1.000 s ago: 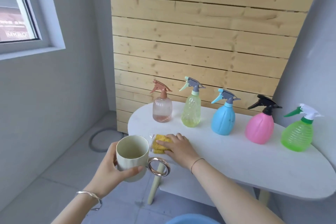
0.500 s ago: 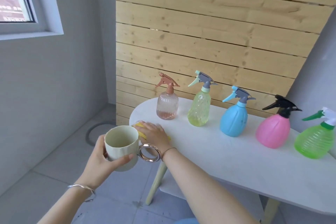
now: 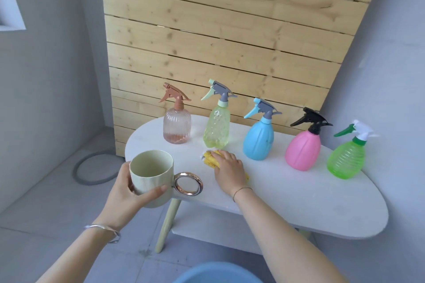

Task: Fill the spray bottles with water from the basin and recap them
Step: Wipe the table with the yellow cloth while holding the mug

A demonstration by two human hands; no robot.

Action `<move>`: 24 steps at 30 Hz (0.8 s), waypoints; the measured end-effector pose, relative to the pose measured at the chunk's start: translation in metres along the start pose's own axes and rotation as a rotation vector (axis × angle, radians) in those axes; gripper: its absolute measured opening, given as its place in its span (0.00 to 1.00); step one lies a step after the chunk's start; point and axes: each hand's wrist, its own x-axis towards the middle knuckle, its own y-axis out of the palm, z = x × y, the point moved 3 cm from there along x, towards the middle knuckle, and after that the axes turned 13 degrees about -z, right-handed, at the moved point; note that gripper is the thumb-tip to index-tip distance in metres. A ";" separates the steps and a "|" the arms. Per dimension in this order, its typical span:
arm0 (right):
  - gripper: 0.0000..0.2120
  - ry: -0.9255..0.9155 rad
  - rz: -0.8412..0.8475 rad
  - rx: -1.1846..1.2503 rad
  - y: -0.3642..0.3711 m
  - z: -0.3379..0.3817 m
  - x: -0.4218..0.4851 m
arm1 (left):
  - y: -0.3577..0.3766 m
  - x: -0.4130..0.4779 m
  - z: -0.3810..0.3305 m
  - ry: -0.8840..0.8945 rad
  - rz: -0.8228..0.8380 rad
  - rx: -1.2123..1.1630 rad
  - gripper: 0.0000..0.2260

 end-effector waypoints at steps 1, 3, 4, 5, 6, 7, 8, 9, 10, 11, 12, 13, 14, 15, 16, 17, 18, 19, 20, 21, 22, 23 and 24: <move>0.25 0.014 -0.002 -0.013 -0.005 -0.012 -0.003 | 0.007 -0.001 -0.001 0.004 0.008 -0.008 0.35; 0.25 0.029 -0.014 -0.010 -0.016 -0.034 -0.011 | 0.021 -0.003 -0.004 0.009 0.029 -0.012 0.35; 0.25 0.033 -0.022 -0.006 -0.019 -0.043 -0.014 | 0.026 -0.003 -0.006 0.013 0.041 -0.010 0.34; 0.25 0.049 -0.029 -0.012 -0.024 -0.053 -0.019 | 0.034 -0.005 -0.007 0.021 0.052 -0.011 0.33; 0.24 0.058 -0.036 -0.017 -0.028 -0.063 -0.023 | 0.043 -0.007 -0.009 0.023 0.057 -0.004 0.33; 0.24 0.069 -0.037 -0.023 -0.032 -0.070 -0.027 | 0.049 -0.008 -0.011 0.022 0.063 0.001 0.34; 0.24 0.072 -0.040 -0.031 -0.036 -0.080 -0.030 | 0.057 -0.010 -0.014 0.021 0.072 0.003 0.35; 0.24 0.072 -0.039 -0.040 -0.037 -0.085 -0.032 | 0.062 -0.011 -0.015 0.021 0.079 -0.002 0.35; 0.24 0.073 -0.041 -0.049 -0.040 -0.094 -0.035 | 0.070 -0.013 -0.018 0.022 0.090 -0.006 0.36; 0.24 0.072 -0.040 -0.054 -0.042 -0.099 -0.037 | 0.076 -0.015 -0.019 0.022 0.101 -0.014 0.36; 0.24 0.071 -0.043 -0.055 -0.044 -0.106 -0.039 | 0.083 -0.016 -0.020 0.019 0.112 -0.013 0.35; 0.25 0.071 -0.045 -0.057 -0.046 -0.111 -0.040 | 0.088 -0.017 -0.021 0.019 0.120 -0.017 0.34; 0.25 0.072 -0.050 -0.061 -0.047 -0.117 -0.041 | 0.093 -0.019 -0.021 0.021 0.126 -0.014 0.33; 0.25 0.077 -0.054 -0.069 -0.048 -0.122 -0.041 | 0.097 -0.019 -0.021 0.024 0.131 -0.013 0.32; 0.25 0.090 -0.058 -0.078 -0.049 -0.128 -0.042 | 0.100 -0.020 -0.020 0.022 0.134 -0.009 0.33; 0.25 0.106 -0.061 -0.085 -0.050 -0.132 -0.041 | 0.101 -0.021 -0.019 0.013 0.132 -0.009 0.34; 0.25 0.124 -0.065 -0.091 -0.051 -0.138 -0.041 | 0.103 -0.021 -0.019 0.006 0.128 -0.007 0.35; 0.25 0.141 -0.070 -0.097 -0.051 -0.142 -0.041 | 0.104 -0.022 -0.018 0.001 0.122 -0.004 0.36; 0.25 0.154 -0.076 -0.105 -0.050 -0.145 -0.040 | 0.105 -0.022 -0.016 -0.001 0.119 -0.001 0.36; 0.25 0.167 -0.081 -0.113 -0.050 -0.147 -0.038 | 0.105 -0.023 -0.015 -0.004 0.115 0.004 0.36; 0.25 0.182 -0.090 -0.118 -0.049 -0.151 -0.037 | 0.108 -0.023 -0.014 -0.001 0.115 0.010 0.36; 0.25 0.194 -0.094 -0.122 -0.048 -0.151 -0.034 | 0.107 -0.023 -0.012 0.000 0.111 0.013 0.36; 0.25 0.204 -0.095 -0.128 -0.047 -0.152 -0.033 | 0.106 -0.024 -0.011 -0.001 0.107 0.018 0.36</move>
